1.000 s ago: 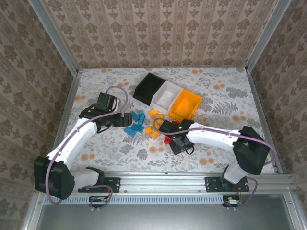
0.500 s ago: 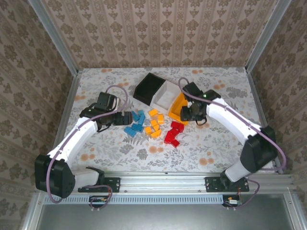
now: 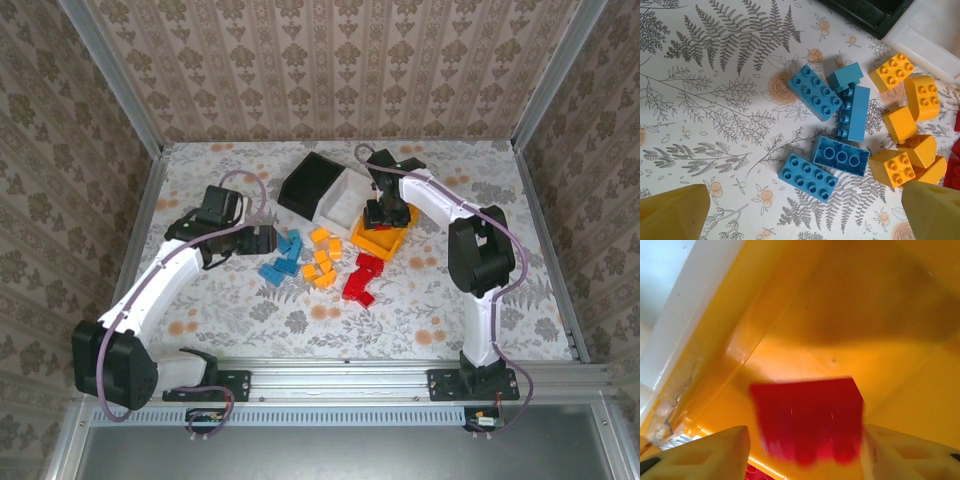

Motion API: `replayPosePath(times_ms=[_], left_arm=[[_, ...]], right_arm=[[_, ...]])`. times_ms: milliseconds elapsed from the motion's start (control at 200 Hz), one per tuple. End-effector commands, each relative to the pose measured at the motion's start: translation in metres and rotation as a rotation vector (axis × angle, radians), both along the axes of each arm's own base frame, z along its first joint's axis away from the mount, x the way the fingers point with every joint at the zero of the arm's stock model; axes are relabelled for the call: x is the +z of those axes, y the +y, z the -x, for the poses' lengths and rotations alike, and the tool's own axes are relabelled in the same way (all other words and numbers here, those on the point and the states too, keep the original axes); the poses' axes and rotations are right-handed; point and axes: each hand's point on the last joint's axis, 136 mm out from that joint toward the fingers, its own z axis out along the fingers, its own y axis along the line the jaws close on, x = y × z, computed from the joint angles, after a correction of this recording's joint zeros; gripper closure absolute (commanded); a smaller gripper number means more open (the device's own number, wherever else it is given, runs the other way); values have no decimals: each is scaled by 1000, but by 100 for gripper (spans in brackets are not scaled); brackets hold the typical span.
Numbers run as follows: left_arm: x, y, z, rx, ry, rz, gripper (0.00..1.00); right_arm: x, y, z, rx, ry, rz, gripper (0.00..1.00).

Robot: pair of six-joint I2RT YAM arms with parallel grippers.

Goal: Sort the legos into containers by color

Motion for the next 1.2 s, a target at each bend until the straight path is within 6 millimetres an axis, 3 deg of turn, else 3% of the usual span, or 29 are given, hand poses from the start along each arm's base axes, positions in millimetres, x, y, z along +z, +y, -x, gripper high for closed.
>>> replayPosePath(times_ms=[0, 165, 305, 470, 580, 765, 970, 1195], left_arm=[[3, 2, -6, 6, 12, -12, 0], [2, -7, -15, -2, 11, 14, 0], [0, -17, -24, -14, 14, 29, 0], [-9, -32, -30, -45, 30, 37, 0], [-12, -44, -35, -76, 40, 38, 0], [-11, -54, -40, -117, 52, 22, 0], [-4, -52, -41, -120, 44, 8, 0], [-3, -46, -37, -118, 46, -11, 0]], right_arm=[[6, -6, -2, 9, 10, 27, 35], [28, -8, 0, 10, -20, 22, 30], [49, -9, 31, -14, -13, -17, 30], [28, 3, 98, 0, 79, -45, 32], [7, 14, 118, 26, 117, -69, 34], [-10, 22, 104, 10, 106, -67, 36], [-32, 22, 96, -22, 142, -36, 38], [-41, 14, 91, -61, 138, -14, 51]])
